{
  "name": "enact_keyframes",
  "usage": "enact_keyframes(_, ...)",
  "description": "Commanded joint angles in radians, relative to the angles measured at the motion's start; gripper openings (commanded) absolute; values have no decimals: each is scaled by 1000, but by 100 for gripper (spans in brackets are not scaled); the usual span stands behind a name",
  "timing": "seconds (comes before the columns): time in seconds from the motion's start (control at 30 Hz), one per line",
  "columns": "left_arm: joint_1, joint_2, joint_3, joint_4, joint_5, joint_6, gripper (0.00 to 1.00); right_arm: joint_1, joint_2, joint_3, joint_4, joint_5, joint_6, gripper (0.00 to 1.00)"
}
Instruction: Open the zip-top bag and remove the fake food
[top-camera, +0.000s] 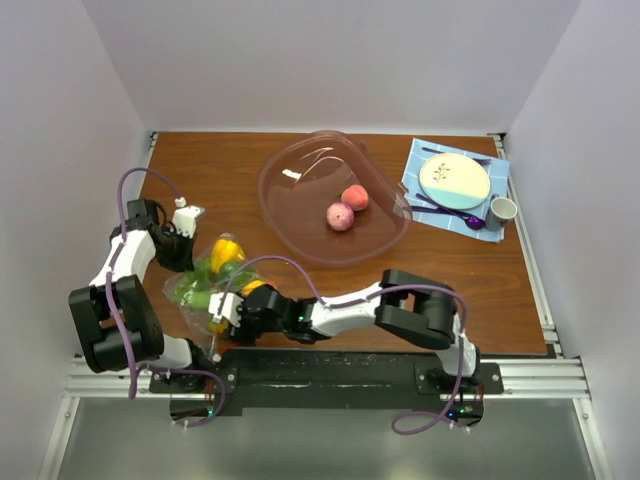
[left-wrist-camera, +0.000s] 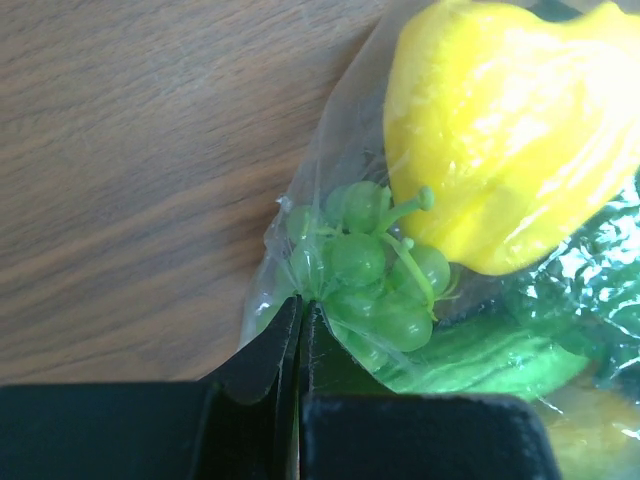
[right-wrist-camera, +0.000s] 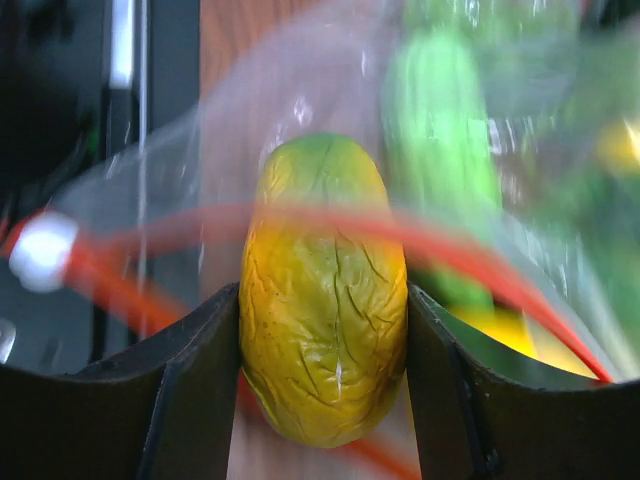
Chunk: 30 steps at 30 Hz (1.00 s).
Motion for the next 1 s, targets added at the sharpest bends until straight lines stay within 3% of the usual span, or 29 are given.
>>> enact_keyframes(0.0,2,26,9,68,-75,-26,0,2,-167,-151,-38,101,69,0)
enact_keyframes(0.17,10,67,2,135,-165,-47,0,2,-341,-266,-116,229,107,0)
enact_keyframes(0.4,16,51,5,100,-124,-67,0,-76,-588,-271,-173,493,87,0)
enact_keyframes(0.53,16,20,25,57,-80,-82,0,-308,-542,-115,-273,672,225,0)
enact_keyframes(0.6,16,-1,22,36,-67,-90,0,-419,-467,32,-421,696,308,0)
enact_keyframes(0.67,14,-21,17,25,-52,-90,0,-467,-349,168,-580,702,334,14)
enact_keyframes(0.73,14,-35,6,17,-44,-84,0,-495,-289,221,-629,711,330,31)
enact_keyframes(0.77,16,-44,2,19,-38,-81,0,-495,-258,244,-641,714,324,56)
enact_keyframes(0.83,16,-48,-12,26,-38,-67,0,-498,-241,253,-649,713,322,79)
enact_keyframes(0.87,16,-46,-17,31,-38,-64,0,-497,-238,249,-646,716,328,98)
enact_keyframes(0.97,16,-34,-14,33,-32,-62,0,-497,-273,202,-592,713,324,99)
